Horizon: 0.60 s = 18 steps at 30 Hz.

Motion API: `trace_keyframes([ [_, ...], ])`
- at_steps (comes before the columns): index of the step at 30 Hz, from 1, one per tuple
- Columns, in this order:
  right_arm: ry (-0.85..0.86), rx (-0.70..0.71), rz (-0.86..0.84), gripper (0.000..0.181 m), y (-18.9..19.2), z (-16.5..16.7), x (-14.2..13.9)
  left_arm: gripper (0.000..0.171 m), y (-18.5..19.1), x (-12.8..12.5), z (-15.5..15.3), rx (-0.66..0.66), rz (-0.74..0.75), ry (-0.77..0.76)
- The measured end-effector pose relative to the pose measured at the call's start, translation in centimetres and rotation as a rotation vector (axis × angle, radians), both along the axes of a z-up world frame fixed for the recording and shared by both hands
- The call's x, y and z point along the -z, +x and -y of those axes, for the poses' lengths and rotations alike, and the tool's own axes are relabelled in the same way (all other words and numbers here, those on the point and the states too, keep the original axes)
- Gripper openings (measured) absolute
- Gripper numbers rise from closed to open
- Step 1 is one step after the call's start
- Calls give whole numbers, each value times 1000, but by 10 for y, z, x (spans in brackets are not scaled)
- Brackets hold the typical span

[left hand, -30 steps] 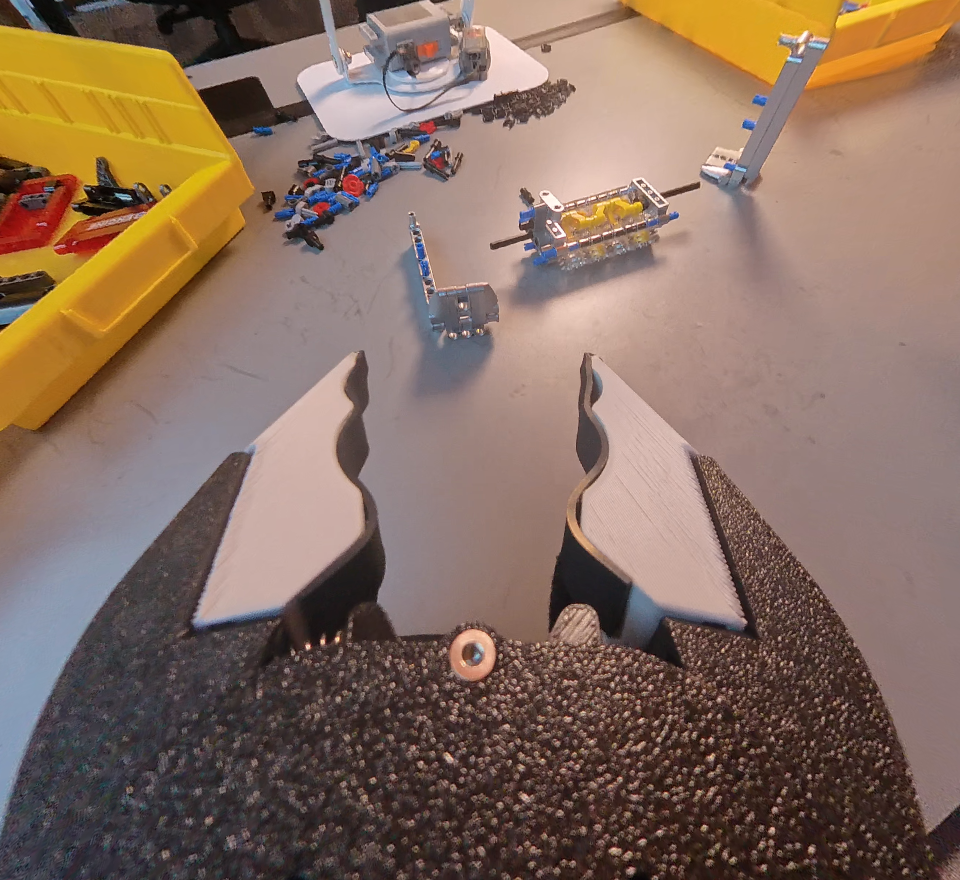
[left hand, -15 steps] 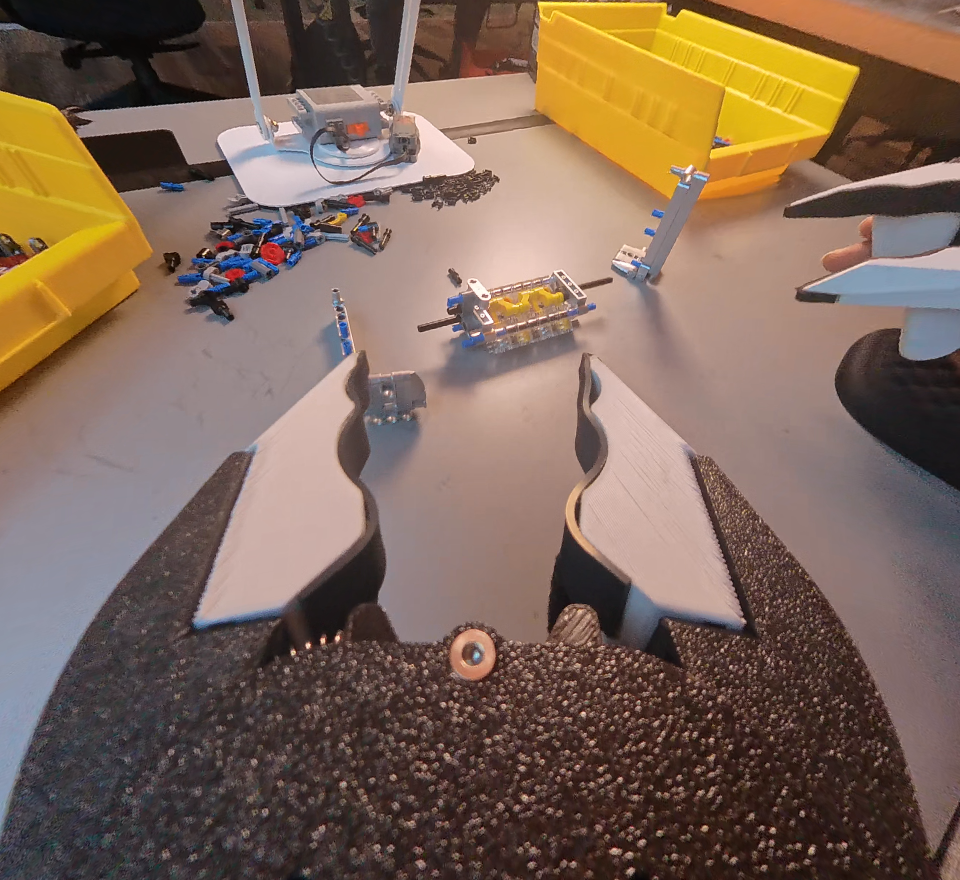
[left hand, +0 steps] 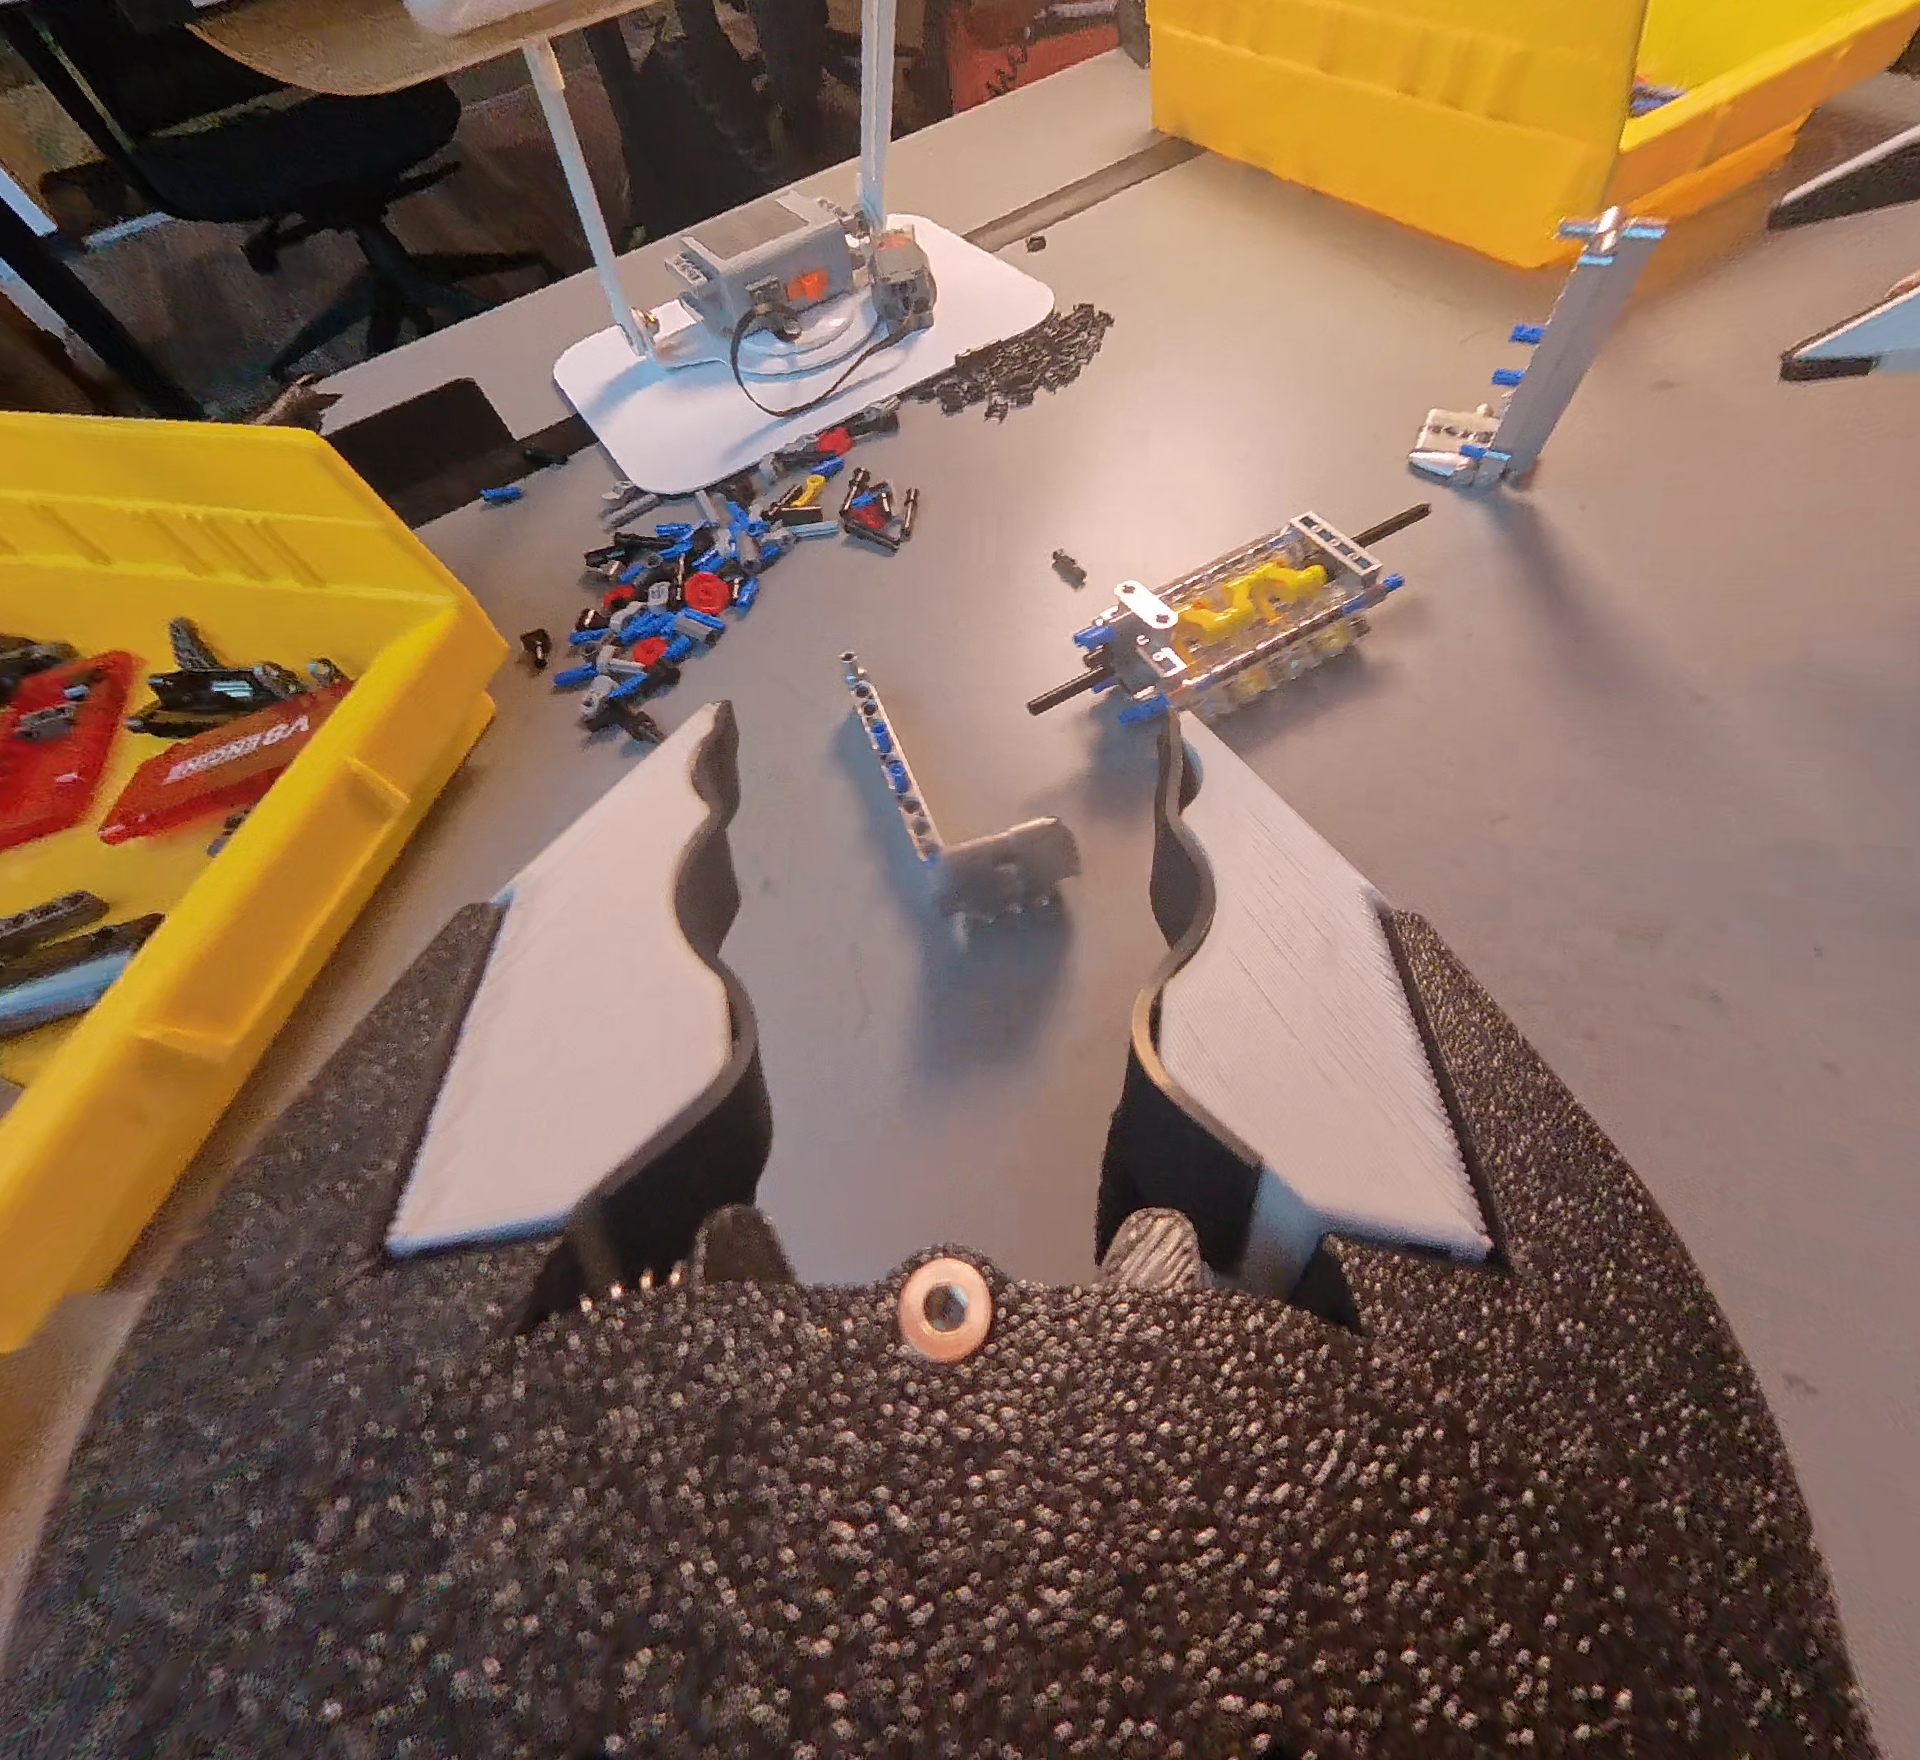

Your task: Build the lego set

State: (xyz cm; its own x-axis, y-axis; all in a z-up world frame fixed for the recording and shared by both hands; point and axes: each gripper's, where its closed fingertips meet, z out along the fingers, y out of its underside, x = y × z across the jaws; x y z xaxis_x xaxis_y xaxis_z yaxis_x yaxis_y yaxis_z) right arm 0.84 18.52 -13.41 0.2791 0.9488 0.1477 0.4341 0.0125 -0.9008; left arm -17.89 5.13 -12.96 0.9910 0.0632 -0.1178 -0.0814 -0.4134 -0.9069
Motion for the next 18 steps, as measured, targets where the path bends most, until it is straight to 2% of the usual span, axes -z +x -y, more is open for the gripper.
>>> trace_keyframes([
  [4, 41, 4, -3, 46, -3, -8, 3, 79, -20, 19, -4, 17, 46, -12],
  [7, 44, 14, 2, 42, -2, -12, 3, 76, -15, 25, -8, 32, 144, 42],
  [14, 7, -26, 32, 35, -18, -22, 10, 69, -9, 17, -9, 63, 157, 112],
  [17, 12, -3, 44, 9, -20, -26, 16, 68, -9, 17, -9, 60, 166, 106],
  [18, 9, -3, 45, 9, -20, -26, 17, 68, -10, 17, -9, 61, 167, 107],
])
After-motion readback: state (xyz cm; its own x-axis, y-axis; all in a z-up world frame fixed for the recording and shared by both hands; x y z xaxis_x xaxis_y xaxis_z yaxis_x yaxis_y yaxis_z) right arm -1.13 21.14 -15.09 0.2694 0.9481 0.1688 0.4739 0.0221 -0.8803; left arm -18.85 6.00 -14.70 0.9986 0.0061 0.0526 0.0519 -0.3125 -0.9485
